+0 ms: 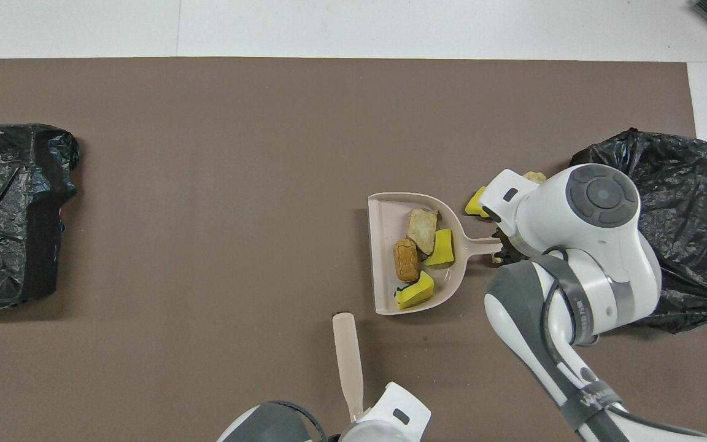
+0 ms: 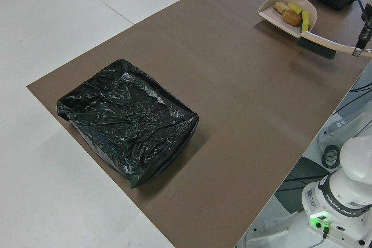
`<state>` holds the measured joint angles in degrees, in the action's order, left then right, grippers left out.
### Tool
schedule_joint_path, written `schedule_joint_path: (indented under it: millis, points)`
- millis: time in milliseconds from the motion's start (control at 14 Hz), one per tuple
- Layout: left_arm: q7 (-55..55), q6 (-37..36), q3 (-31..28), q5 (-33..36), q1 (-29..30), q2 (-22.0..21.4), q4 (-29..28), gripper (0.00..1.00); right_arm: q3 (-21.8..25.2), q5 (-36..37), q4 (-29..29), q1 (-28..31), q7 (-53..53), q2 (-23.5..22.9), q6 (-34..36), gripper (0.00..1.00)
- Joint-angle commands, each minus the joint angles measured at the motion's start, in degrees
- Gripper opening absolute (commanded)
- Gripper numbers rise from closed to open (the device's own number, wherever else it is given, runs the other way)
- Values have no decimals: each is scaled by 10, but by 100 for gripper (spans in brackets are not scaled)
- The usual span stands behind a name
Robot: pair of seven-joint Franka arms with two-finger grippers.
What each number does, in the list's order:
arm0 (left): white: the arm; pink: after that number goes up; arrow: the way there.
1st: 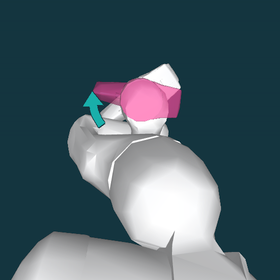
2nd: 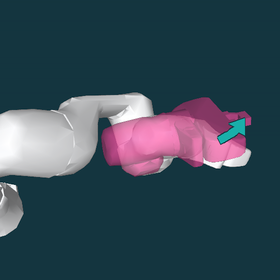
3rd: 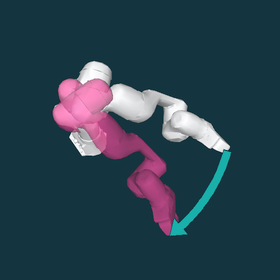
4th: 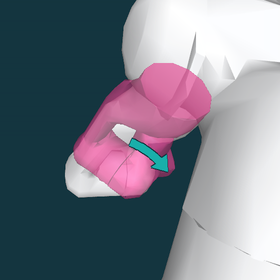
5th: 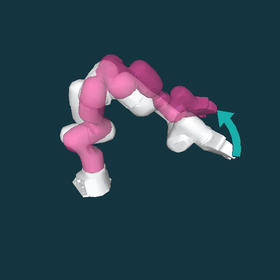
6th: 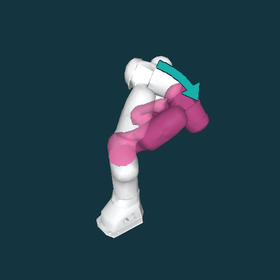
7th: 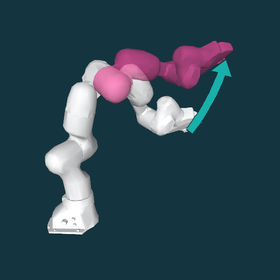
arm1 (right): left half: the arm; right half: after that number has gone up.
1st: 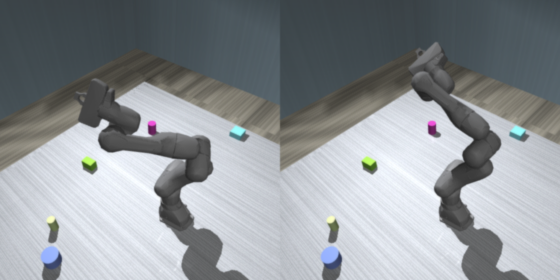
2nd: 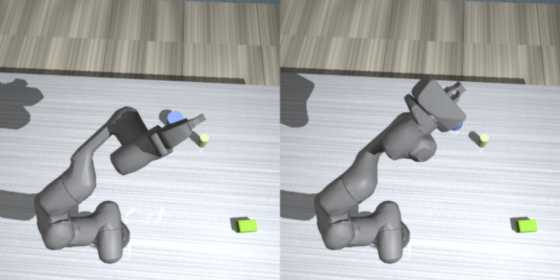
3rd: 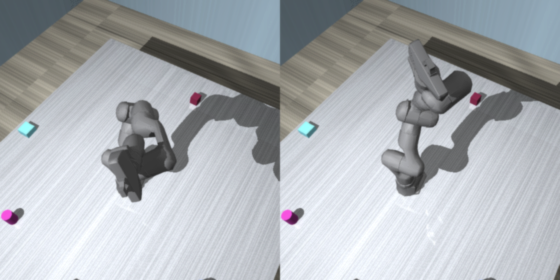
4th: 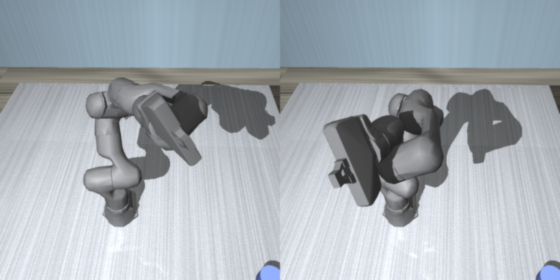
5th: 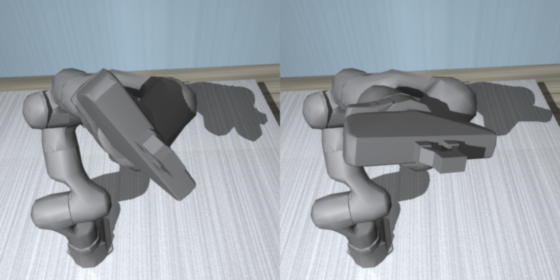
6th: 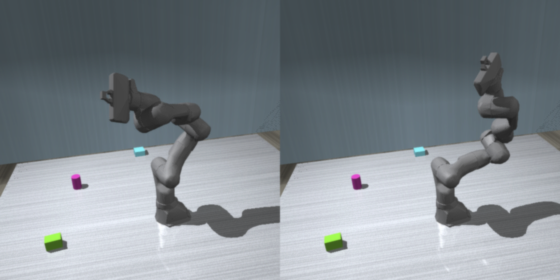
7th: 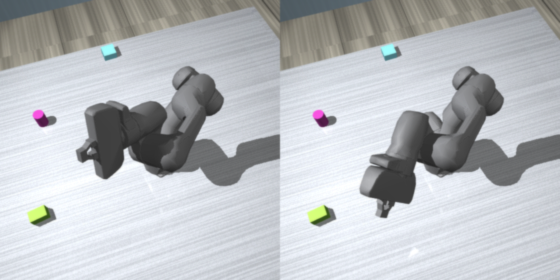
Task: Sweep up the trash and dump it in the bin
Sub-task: 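Carry the loaded dustpan over the black bag with the right gripper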
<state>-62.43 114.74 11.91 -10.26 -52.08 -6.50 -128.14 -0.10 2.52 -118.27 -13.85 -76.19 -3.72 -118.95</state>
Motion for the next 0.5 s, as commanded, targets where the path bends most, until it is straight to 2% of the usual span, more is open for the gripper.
schedule_joint_path:
  millis: [0, 143, 430]
  points:
    - [-22, 82, -3, 5, -19, -23, -77, 0, -3, -25, 32, 22, -47, 4, 39, 0]
    - [-35, 94, -3, 5, -39, -20, -88, 0, -3, -26, 56, 38, -68, -1, 62, 0]
    - [-30, 103, -3, 5, -39, -31, -119, 0, -3, -26, 80, 74, -120, -1, 78, 0]
